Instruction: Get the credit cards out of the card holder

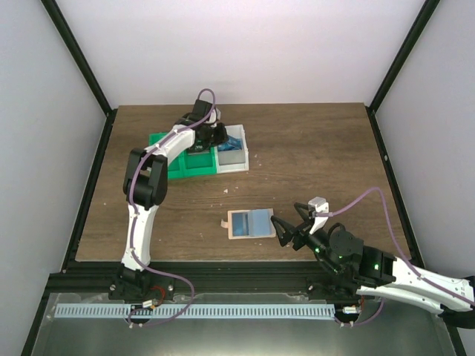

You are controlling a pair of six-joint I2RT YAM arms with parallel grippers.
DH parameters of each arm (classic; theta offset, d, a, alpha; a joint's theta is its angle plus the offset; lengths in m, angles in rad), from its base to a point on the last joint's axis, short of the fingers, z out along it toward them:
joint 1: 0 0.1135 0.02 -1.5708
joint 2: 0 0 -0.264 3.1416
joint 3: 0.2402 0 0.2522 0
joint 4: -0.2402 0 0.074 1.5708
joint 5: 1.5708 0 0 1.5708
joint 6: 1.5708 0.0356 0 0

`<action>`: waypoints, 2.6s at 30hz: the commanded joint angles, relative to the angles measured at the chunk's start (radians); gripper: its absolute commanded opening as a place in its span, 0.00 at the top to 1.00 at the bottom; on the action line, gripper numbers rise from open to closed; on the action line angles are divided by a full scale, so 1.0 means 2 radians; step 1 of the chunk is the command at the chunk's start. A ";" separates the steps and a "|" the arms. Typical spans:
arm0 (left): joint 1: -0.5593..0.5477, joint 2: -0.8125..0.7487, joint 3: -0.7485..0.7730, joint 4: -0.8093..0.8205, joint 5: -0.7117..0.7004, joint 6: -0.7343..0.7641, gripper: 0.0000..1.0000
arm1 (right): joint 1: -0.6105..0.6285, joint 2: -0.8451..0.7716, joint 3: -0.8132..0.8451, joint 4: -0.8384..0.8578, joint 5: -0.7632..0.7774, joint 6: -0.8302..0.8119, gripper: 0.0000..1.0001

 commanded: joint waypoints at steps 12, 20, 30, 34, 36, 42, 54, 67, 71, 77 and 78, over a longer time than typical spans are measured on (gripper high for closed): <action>0.002 0.013 0.029 -0.007 -0.007 -0.004 0.80 | 0.003 -0.005 0.022 0.005 0.012 0.003 0.00; 0.002 0.009 0.026 0.009 0.001 -0.016 0.75 | 0.004 -0.005 0.017 -0.009 0.009 0.024 0.00; 0.002 -0.026 0.022 0.011 0.009 -0.012 0.70 | 0.004 0.012 0.014 0.015 -0.003 0.055 0.00; 0.002 -0.080 -0.006 0.015 0.011 0.001 0.68 | 0.003 0.018 0.013 -0.020 0.007 0.118 0.00; 0.002 -0.112 -0.031 0.019 0.018 0.011 0.68 | 0.003 0.025 0.015 -0.018 -0.008 0.111 0.00; -0.001 -0.229 -0.180 0.054 0.039 0.024 0.71 | 0.003 0.084 0.033 -0.044 -0.013 0.133 0.02; -0.066 -0.407 -0.474 0.169 0.124 -0.011 0.71 | -0.035 0.297 0.083 -0.015 -0.094 0.105 0.17; -0.111 -0.418 -0.665 0.428 0.202 -0.182 0.65 | -0.146 0.392 0.036 0.129 -0.255 0.147 0.65; -0.125 -0.405 -0.694 0.484 0.194 -0.219 0.63 | -0.157 0.430 0.038 0.155 -0.288 0.150 0.69; -0.140 -0.356 -0.709 0.514 0.186 -0.223 0.61 | -0.159 0.499 0.054 0.158 -0.299 0.163 0.70; -0.140 -0.352 -0.717 0.522 0.181 -0.227 0.61 | -0.160 0.505 0.055 0.159 -0.297 0.164 0.71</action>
